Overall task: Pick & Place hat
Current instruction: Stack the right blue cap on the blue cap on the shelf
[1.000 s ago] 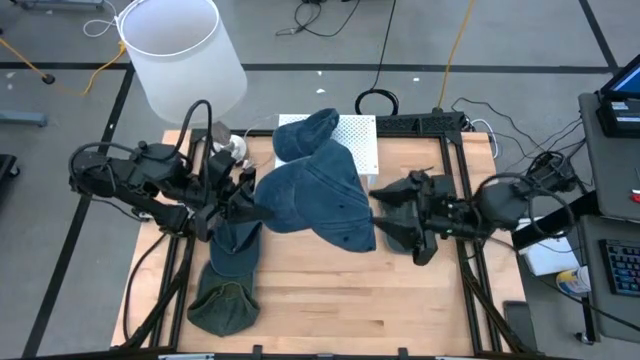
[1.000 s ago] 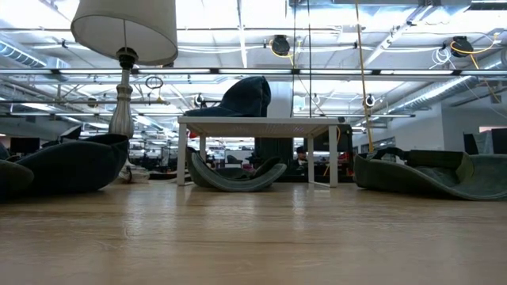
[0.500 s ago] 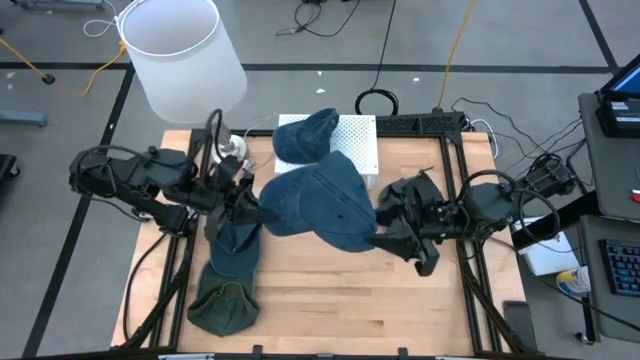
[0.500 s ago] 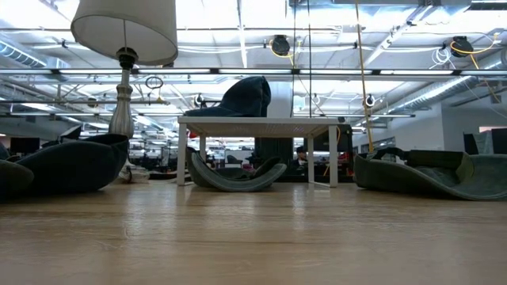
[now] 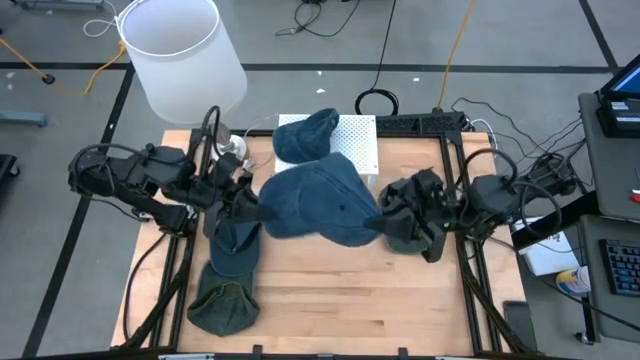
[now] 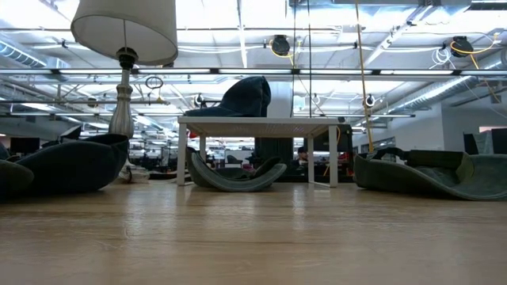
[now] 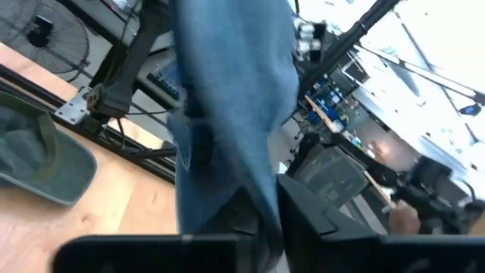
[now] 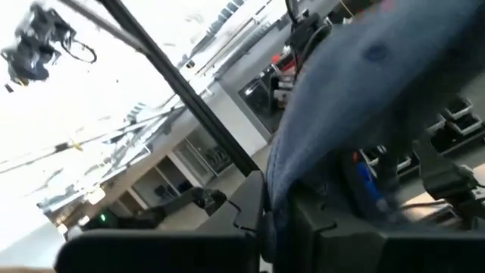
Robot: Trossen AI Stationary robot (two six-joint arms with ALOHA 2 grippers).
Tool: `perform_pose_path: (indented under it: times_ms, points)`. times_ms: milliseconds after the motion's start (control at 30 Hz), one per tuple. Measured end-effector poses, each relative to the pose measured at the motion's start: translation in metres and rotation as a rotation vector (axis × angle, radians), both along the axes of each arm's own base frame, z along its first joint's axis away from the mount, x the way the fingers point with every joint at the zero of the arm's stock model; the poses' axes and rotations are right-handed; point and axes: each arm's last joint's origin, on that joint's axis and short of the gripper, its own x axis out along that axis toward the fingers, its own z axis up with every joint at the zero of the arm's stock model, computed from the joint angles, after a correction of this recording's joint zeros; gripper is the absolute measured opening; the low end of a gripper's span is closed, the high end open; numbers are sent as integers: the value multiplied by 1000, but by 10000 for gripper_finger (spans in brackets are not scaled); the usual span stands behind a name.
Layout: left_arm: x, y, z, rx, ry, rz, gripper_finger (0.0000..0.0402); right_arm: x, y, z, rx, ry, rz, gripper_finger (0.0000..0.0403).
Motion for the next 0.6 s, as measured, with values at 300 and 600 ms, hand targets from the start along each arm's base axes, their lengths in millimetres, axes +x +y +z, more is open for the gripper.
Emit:
perform_pose_path:
  times_ms: [300, 600]
  points:
    - [-3, -2, -16, 181, 119, -70, 166, -6, -30, 28, 49, -131, -22, 15]
    - [-5, -6, -24, 143, 219, -92, 199, 7, -80, 32, 13, -148, -180, 15]
